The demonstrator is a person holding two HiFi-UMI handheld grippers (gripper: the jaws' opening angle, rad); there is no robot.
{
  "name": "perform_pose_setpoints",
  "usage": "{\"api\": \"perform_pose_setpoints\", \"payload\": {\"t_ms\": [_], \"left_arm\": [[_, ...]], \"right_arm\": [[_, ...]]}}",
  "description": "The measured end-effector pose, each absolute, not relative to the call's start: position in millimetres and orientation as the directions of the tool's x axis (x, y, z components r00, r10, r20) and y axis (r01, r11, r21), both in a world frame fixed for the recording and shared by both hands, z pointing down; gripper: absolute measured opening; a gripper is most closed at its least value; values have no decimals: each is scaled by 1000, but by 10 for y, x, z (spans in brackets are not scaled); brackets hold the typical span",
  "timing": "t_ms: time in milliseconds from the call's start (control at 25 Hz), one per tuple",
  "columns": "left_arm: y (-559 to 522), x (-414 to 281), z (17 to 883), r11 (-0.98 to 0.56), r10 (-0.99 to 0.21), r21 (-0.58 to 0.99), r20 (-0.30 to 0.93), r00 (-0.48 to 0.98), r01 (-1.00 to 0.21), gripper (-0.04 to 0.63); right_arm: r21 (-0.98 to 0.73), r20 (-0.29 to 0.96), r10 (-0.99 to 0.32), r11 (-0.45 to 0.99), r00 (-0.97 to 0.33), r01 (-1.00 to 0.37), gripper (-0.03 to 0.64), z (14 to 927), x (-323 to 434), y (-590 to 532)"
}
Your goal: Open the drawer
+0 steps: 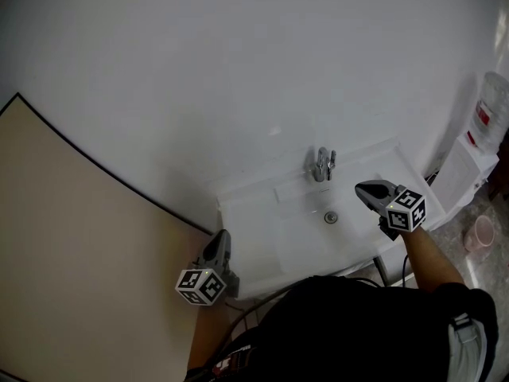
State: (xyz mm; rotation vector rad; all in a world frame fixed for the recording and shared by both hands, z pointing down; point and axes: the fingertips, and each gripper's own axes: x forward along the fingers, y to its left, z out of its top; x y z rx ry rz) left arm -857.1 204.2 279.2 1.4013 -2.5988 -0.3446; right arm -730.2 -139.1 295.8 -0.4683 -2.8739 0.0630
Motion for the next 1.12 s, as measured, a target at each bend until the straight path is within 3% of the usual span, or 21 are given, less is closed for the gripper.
{"api": "perform_pose_setpoints", "payload": {"t_ms": [440,1120], "left_arm": [[1137,-8621,2555,573,-800,260,-29,-599,-777,0],[1211,-8861,2501,521,-838,248,-30,-544,-817,2]], "right_arm": [[-93,195,411,912,-890,401,-5,3024,-7552,-2254],[-164,150,333,937,-931,309,-5,2962,-7733,-2212]]}}
